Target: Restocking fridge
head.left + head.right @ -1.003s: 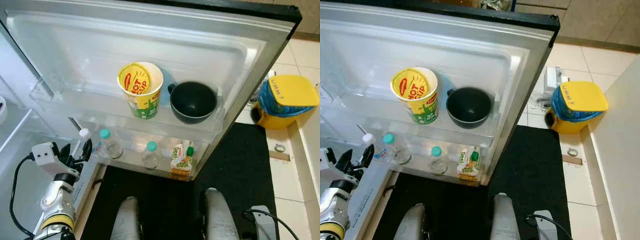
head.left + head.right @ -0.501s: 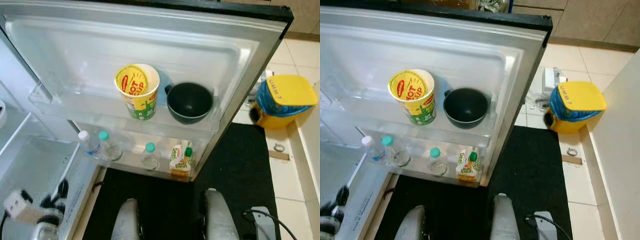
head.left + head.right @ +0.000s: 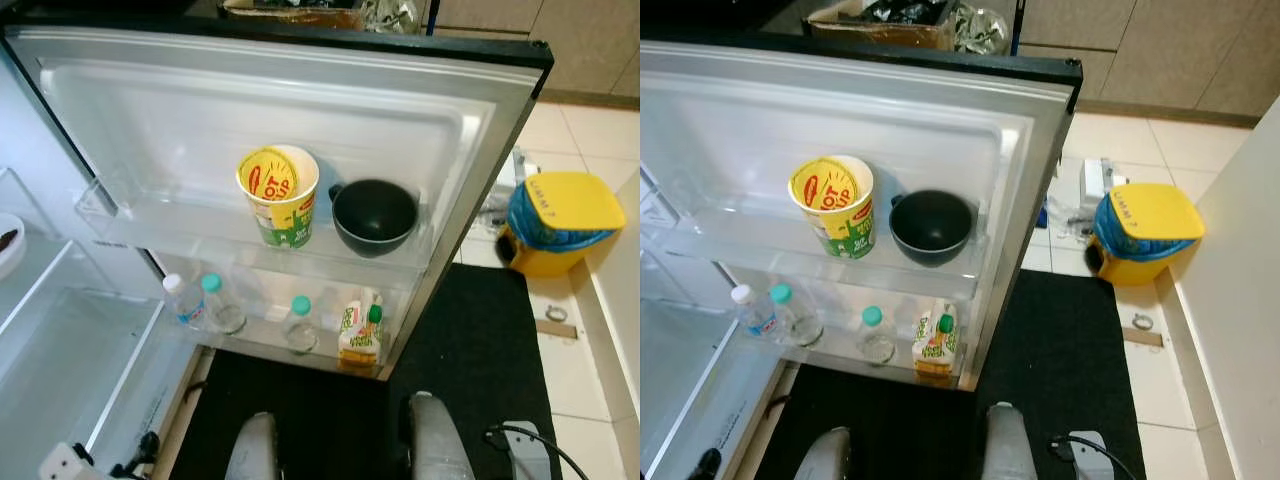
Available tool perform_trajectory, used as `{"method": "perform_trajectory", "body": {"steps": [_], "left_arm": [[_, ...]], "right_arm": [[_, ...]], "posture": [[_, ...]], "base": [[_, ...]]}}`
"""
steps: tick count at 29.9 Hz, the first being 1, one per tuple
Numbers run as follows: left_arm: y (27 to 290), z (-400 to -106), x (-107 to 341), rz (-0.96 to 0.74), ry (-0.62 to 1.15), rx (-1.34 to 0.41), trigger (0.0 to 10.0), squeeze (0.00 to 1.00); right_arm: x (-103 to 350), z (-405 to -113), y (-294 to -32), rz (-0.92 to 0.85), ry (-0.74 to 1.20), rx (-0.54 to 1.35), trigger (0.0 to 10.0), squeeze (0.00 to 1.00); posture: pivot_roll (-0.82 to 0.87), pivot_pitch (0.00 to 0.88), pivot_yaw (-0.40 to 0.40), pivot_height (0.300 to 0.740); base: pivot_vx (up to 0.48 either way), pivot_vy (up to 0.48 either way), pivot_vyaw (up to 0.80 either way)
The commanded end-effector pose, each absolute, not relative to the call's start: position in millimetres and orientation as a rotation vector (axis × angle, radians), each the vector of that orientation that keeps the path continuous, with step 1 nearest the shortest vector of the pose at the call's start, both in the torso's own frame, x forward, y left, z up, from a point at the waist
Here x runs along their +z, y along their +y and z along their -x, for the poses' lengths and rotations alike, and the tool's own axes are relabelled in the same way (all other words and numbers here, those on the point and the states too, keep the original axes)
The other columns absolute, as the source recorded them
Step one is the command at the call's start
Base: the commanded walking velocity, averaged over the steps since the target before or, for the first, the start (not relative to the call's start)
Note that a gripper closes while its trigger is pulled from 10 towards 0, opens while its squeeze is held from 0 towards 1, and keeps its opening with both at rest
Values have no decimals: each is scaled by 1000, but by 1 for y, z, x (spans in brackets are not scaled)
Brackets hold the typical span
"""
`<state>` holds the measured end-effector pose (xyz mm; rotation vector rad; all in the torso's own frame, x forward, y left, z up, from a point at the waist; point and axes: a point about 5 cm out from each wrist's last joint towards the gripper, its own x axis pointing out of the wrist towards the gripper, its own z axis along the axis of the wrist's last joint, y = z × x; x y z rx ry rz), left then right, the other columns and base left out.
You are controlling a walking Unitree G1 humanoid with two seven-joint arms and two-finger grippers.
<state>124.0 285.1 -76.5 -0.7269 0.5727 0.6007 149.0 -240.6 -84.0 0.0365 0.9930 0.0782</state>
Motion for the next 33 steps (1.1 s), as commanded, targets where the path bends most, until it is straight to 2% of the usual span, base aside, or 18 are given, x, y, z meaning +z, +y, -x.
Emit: {"method": "perform_trajectory", "body": {"steps": [1, 7, 14, 16, 23, 33], "left_arm": [[273, -117, -84, 723, 642, 592, 10000, 0], [259, -123, -87, 703, 682, 522, 10000, 0], [256, -126, -87, 694, 698, 510, 10000, 0], [255, -126, -88, 690, 702, 505, 10000, 0], [256, -127, -87, 681, 706, 514, 10000, 0], [258, -126, -88, 679, 720, 530, 10000, 0]], "right_arm": [[-87, -145, -237, -52, 1016, 78, 10000, 0], [-86, -148, -236, -44, 1013, 79, 10000, 0], [-88, -145, -236, -38, 1030, 60, 10000, 0], [-89, -143, -236, -39, 1033, 55, 10000, 0], [-90, -140, -234, -45, 1041, 54, 10000, 0], [-90, -141, -233, -63, 1027, 66, 10000, 0]], "posture": [[-65, 96, -43, 658], [-65, 90, -46, 687], [-65, 87, -45, 716], [-66, 84, -45, 716], [-64, 81, -41, 716], [-64, 80, -39, 721]], "base": [[0, 0, 0], [0, 0, 0], [0, 0, 0], [0, 0, 0], [-426, 0, 0], [0, 0, 0]]}}
